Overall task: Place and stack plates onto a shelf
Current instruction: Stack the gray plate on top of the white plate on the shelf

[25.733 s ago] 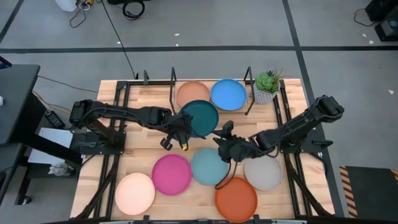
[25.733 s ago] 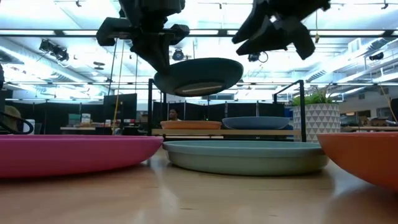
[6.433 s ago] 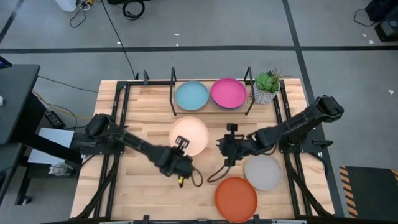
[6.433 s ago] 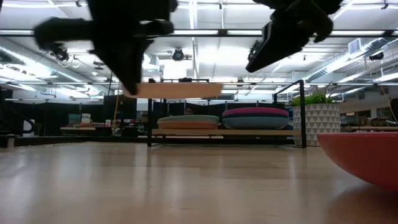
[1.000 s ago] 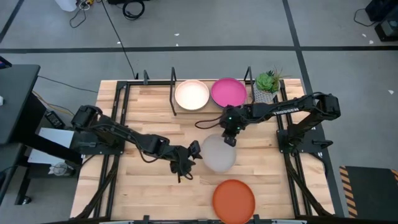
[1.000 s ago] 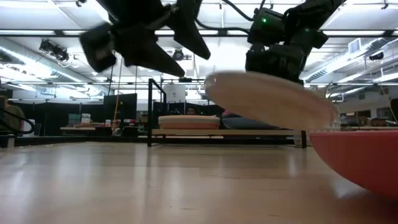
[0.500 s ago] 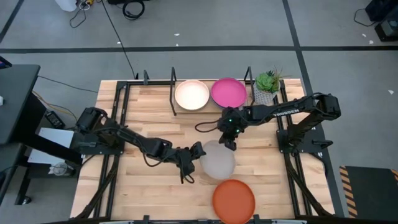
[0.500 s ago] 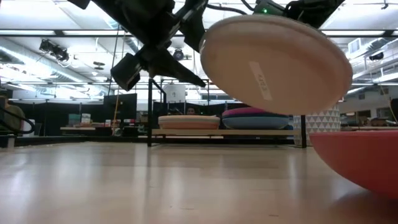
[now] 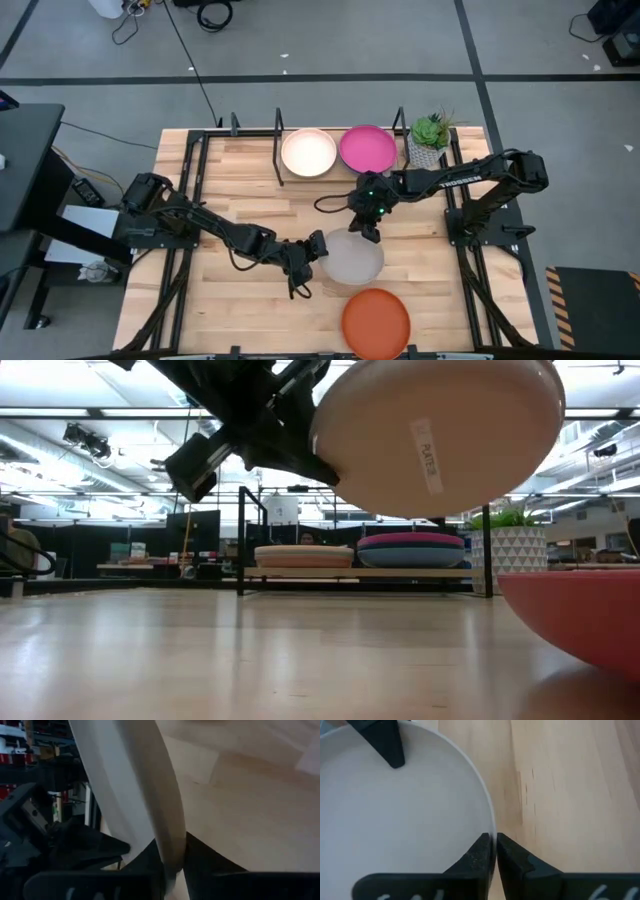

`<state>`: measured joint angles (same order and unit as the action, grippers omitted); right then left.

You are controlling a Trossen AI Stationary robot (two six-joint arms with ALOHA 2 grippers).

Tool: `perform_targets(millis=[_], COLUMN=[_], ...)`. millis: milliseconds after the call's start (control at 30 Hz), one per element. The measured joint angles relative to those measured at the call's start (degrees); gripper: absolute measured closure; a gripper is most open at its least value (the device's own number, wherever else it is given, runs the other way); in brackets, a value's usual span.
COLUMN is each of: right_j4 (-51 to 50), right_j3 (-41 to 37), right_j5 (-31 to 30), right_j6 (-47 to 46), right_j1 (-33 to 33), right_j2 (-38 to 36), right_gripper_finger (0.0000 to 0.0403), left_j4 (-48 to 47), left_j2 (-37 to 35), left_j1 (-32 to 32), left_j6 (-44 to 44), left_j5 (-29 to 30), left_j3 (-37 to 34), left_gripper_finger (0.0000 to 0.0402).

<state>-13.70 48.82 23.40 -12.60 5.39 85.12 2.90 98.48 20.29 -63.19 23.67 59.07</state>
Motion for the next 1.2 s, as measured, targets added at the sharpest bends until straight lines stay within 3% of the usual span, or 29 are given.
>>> perform_targets(millis=[200,467,733,867,1000,1200], right_j4=[-1.3,-4.7,-5.5,-5.5,-5.3,-5.4], right_j3=[0.0,0.0,0.0,0.0,0.0,0.0], right_j5=[0.4,-8.6,-24.2,-31.4,-37.6,-41.4], right_j6=[-1.3,-2.8,-2.1,-1.1,-0.8,-1.3], right_j1=[0.0,0.2,-5.8,-9.7,-13.1,-17.6], right_j2=[-3.4,-15.6,-25.0,-25.7,-25.7,-25.6], right_gripper_finger=[0.0340,0.0324,0.0324,0.0324,0.0325,0.0325], left_j4=[0.2,-0.5,-1.5,-1.7,-5.1,-8.7], left_j2=[-0.1,-0.1,-0.1,-0.1,-0.1,-0.1], left_j1=[0.9,2.2,0.9,-2.9,-8.8,-17.3], left_j6=[1.1,2.7,4.3,8.3,15.1,20.8], left_j5=[-0.9,1.2,25.7,30.5,30.6,29.3], left_j3=[0.0,0.0,0.0,0.0,0.0,0.0], left_gripper_finger=[0.0347,0.0348,0.0348,0.0349,0.0349,0.0349])
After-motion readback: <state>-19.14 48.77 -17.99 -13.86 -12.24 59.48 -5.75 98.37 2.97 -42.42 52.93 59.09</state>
